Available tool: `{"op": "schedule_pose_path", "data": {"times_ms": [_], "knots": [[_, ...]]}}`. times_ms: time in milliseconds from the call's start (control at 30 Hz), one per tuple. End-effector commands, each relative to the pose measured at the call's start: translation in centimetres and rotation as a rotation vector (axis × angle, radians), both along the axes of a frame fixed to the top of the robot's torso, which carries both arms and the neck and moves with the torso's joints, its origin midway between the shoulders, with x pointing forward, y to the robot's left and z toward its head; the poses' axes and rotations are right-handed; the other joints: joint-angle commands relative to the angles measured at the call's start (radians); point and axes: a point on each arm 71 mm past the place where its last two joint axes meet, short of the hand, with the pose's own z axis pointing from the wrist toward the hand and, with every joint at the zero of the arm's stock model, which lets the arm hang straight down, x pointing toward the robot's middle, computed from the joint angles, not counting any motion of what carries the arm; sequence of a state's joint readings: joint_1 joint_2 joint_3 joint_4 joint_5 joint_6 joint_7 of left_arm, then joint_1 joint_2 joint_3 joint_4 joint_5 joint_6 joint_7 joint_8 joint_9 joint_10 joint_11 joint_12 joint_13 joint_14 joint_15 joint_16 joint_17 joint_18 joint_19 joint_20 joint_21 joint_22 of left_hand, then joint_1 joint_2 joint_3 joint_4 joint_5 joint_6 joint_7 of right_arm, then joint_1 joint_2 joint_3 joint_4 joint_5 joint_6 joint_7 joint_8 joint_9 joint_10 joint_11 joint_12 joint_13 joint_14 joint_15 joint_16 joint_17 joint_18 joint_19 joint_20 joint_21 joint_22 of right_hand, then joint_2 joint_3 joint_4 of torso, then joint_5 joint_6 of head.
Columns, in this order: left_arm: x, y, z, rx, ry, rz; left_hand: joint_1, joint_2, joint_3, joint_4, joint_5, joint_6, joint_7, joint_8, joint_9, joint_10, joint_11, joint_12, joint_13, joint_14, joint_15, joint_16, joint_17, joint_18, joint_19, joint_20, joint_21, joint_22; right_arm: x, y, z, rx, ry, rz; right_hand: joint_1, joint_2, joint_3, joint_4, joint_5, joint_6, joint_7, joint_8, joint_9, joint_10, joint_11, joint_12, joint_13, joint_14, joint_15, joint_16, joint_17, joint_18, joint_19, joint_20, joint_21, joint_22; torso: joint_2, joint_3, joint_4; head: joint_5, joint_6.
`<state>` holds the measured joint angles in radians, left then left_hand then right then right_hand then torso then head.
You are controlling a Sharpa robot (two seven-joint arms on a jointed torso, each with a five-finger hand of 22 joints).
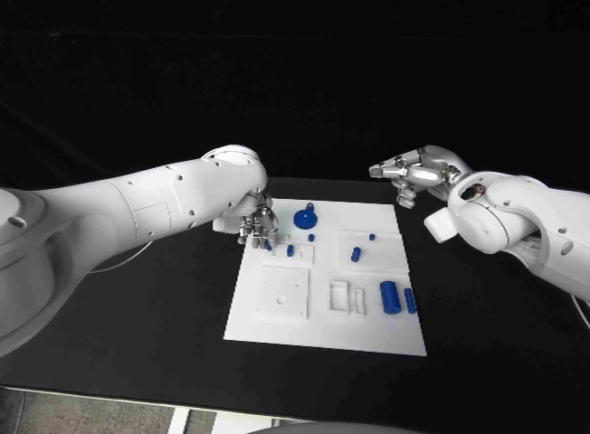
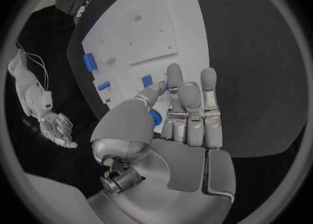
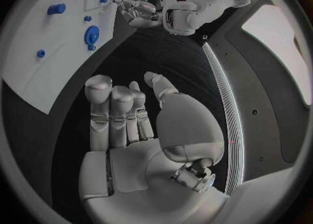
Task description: Assemble the parts on the task board
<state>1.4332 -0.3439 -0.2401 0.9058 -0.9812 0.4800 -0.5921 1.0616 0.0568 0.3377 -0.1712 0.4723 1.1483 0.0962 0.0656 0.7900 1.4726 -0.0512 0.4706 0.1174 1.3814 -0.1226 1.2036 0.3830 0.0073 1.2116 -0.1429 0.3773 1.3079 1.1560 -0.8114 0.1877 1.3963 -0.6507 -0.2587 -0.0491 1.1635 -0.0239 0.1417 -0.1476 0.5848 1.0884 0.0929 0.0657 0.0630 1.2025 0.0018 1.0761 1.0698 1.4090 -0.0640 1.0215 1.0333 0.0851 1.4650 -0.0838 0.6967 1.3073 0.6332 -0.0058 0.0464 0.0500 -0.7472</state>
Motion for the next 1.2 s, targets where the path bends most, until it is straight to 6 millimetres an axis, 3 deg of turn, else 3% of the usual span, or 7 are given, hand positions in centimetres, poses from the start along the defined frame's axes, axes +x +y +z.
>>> {"op": "schedule_pose_path", "data": {"times_ms": [33, 233, 767, 1200], "knots": [[0.1, -0.3, -0.1, 0.01, -0.033, -0.022, 0.009, 0.003, 0.116, -0.109, 0.002, 0.09, -0.091, 0.004, 0.004, 0.044, -0.012, 0.006, 0.002, 0.005, -0.004, 0.003, 0.002, 0.005, 0.005, -0.001, 0.006, 0.019, 0.0, 0.2, 0.1, -0.002, -0.015, 0.012, -0.008, 0.001, 0.004, 0.0, 0.006, 0.007, 0.001, -0.004, -0.001, 0.001, -0.01, 0.004, 0.001, 0.003, -0.008, -0.002, 0.001, 0.013, 0.016, -0.006, 0.001, 0.078, -0.001, 0.0001, 0.0009, 0.0, -0.003], [-0.1, -0.4, -0.4, 0.002, -0.043, -0.026, 0.006, 0.002, 0.118, -0.109, 0.005, 0.09, -0.092, 0.004, 0.018, 0.044, -0.013, 0.009, 0.002, 0.008, -0.005, 0.001, 0.003, 0.004, 0.008, -0.002, 0.005, 0.019, 0.0, 0.3, 0.1, -0.003, -0.014, 0.013, -0.008, 0.001, 0.004, 0.0, 0.006, 0.007, 0.001, -0.004, -0.001, 0.001, -0.01, 0.004, 0.001, 0.003, -0.008, -0.002, 0.001, 0.013, 0.016, -0.006, 0.001, 0.078, -0.002, 0.0004, 0.003, -0.003, -0.004], [-0.6, -1.5, -0.9, -0.015, -0.034, -0.053, 0.005, 0.001, 0.12, -0.109, 0.005, 0.091, -0.093, 0.004, 0.029, 0.044, -0.014, 0.017, 0.004, 0.011, -0.005, 0.002, 0.006, 0.004, 0.009, -0.003, 0.006, 0.02, 0.0, 0.5, 0.0, -0.003, -0.009, 0.018, -0.007, 0.0, 0.012, 0.0, 0.002, 0.014, -0.001, -0.004, -0.001, 0.0, -0.01, 0.003, 0.001, 0.002, -0.008, -0.003, 0.001, 0.013, 0.016, -0.006, 0.0, 0.078, -0.001, 0.0022, 0.0007, -0.008, -0.002], [-0.8, -1.8, -1.5, -0.017, -0.02, -0.059, 0.004, 0.001, 0.121, -0.109, 0.005, 0.09, -0.093, 0.003, 0.031, 0.044, -0.014, 0.019, 0.005, 0.011, -0.005, 0.002, 0.007, 0.004, 0.009, -0.003, 0.006, 0.02, 0.1, 0.6, -0.1, -0.004, -0.001, 0.024, -0.008, 0.0, 0.014, 0.0, 0.001, 0.015, -0.001, -0.004, -0.001, 0.0, -0.011, 0.004, 0.001, 0.003, -0.009, -0.003, 0.002, 0.012, 0.016, -0.007, 0.0, 0.078, -0.002, 0.0015, 0.0025, -0.014, -0.003]]}}
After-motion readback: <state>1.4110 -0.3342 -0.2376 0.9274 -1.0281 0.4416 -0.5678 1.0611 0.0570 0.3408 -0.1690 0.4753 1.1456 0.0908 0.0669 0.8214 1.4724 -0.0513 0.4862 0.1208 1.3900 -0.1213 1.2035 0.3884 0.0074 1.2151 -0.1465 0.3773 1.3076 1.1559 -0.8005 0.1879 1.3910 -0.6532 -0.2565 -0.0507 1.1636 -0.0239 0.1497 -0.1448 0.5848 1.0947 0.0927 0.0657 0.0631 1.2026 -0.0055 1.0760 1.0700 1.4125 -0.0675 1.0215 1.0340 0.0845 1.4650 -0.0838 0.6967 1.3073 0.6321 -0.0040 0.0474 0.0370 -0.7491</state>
